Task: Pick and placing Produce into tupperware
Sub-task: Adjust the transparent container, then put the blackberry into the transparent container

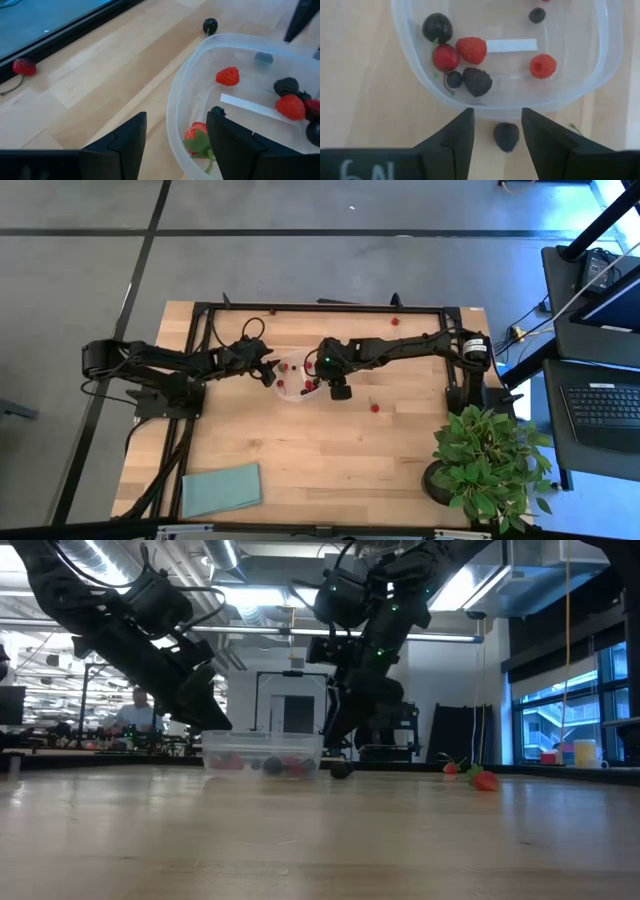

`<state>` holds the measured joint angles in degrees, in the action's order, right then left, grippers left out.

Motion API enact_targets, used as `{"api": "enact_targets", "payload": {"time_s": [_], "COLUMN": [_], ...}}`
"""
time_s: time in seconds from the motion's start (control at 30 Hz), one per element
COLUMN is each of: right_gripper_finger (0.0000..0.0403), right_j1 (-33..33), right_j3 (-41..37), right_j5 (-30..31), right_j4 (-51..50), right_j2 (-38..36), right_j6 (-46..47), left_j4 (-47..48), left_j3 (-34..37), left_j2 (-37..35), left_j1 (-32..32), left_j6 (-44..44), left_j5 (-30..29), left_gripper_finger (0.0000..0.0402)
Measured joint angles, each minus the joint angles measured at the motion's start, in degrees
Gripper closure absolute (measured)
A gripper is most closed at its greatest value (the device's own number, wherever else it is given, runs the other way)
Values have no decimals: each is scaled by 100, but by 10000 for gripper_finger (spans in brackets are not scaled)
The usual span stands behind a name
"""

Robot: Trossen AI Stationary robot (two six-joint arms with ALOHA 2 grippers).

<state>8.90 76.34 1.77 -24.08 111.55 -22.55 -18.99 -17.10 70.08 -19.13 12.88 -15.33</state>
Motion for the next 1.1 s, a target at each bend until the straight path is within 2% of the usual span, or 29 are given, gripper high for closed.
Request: {"api": "enact_targets", "payload": {"time_s": [0.4, 0.67, 0.77, 0.93, 1.1], "right_gripper_finger": [237, 237, 237, 237, 237], "right_j1": [-248, -319, -319, -248, -41], "right_j3": [2, 4, 4, 9, 11], "right_j5": [-11, -290, -178, 195, 206], "right_j4": [262, 555, 522, 288, 39], "right_j2": [0, 0, -11, -215, -421], "right_j6": [419, 538, 576, 558, 549], "left_j4": [5, 5, -16, -27, 77], "left_j3": [0, 0, 2, 7, 7], "left_j2": [0, -2, -47, -595, -1528], "left_j1": [2, 2, 2, 26, 112], "left_j6": [-81, -110, -151, -344, -760], "left_j5": [0, 7, 308, 759, 798], "left_gripper_finger": [202, 202, 202, 202, 202]}}
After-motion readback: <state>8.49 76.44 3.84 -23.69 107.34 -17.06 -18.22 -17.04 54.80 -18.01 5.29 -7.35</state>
